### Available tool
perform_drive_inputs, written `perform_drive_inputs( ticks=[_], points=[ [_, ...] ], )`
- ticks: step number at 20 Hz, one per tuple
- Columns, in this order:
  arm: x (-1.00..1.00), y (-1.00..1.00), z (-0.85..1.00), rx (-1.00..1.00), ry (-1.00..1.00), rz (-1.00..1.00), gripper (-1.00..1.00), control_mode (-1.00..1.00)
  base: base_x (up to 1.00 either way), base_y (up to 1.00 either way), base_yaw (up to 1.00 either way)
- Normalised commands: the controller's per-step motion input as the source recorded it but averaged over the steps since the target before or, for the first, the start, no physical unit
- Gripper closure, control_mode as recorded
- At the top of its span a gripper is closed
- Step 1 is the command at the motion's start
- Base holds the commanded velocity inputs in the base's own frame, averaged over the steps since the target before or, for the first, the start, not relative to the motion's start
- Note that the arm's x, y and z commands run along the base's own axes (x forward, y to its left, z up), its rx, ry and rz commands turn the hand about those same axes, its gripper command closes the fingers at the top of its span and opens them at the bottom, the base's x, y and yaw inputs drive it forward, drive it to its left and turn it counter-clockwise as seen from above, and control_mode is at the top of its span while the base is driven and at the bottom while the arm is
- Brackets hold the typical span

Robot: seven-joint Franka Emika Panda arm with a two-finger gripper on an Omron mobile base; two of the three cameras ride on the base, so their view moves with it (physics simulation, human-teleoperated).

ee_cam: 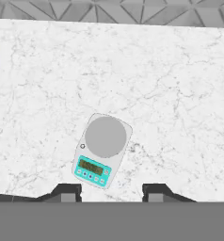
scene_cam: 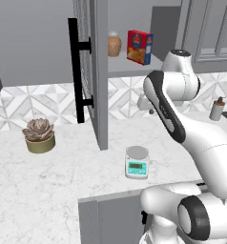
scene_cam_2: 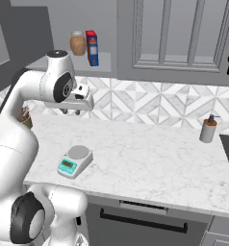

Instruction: Pick the boxed food and place it on the digital scale for weighing, and close the cabinet.

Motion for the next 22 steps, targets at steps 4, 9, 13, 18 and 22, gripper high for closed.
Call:
perform_drive_inputs(
  ticks=[4, 9, 13, 18, 22],
  points=[
    [-0.43, 0.0, 0.0, 0.0, -0.05, 0.0, -1.0, -1.0, 0.0, 0.0, 0.0],
    [-0.55, -0.01, 0.0, 0.0, -0.26, 0.0, -1.0, -1.0, 0.0, 0.0, 0.0],
    [-0.26, -0.05, 0.38, 0.03, -0.32, 0.0, -1.0, -1.0, 0.0, 0.0, 0.0],
    [-0.07, -0.06, 0.56, 0.01, -0.16, 0.0, -1.0, -1.0, 0.0, 0.0, 0.0],
    [0.0, 0.0, 0.49, 0.0, -0.1, 0.0, -1.0, -1.0, 0.0, 0.0, 0.0]
  ],
)
